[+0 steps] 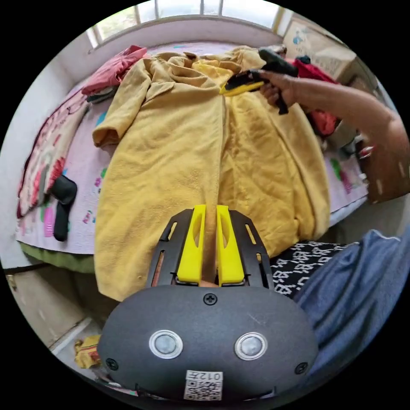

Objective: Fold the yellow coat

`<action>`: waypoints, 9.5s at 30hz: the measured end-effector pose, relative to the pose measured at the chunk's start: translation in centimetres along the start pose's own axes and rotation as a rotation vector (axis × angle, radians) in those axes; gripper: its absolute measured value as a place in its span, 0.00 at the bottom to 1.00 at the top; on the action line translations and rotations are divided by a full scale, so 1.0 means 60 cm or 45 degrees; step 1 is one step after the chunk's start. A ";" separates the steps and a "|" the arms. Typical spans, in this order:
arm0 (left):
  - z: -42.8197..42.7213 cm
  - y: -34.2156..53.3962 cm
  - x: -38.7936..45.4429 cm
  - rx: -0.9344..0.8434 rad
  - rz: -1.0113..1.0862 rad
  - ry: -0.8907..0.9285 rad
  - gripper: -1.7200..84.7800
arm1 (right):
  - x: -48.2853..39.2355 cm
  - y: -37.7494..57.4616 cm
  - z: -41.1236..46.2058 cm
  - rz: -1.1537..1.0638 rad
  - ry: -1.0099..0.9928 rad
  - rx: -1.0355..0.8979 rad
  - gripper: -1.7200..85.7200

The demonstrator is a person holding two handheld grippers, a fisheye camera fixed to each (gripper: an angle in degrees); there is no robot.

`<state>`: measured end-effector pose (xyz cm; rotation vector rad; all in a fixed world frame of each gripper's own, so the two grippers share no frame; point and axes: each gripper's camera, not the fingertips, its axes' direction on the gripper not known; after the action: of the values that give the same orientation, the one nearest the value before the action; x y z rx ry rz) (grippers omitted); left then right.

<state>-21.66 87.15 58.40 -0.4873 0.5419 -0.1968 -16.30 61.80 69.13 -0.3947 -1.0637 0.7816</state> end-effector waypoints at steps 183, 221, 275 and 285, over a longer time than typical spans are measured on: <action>0.138 -0.819 -0.110 -0.341 0.680 -0.240 0.02 | -0.154 -0.305 0.062 -0.553 0.721 -0.082 0.02; 0.052 -0.143 -0.082 -0.186 0.290 0.104 0.02 | -0.512 0.531 -0.208 0.097 0.730 0.218 0.09; 0.202 0.074 0.376 -0.175 0.322 0.196 0.03 | -0.328 0.241 -0.491 -0.564 0.359 0.028 0.05; 0.180 0.086 0.394 -0.142 0.081 0.173 0.03 | -0.328 -0.302 -0.264 -0.748 1.099 -0.007 0.11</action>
<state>4.33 88.65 53.38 -0.5670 0.7028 -0.1399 -0.47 36.30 61.15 -0.3452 -0.3214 0.0394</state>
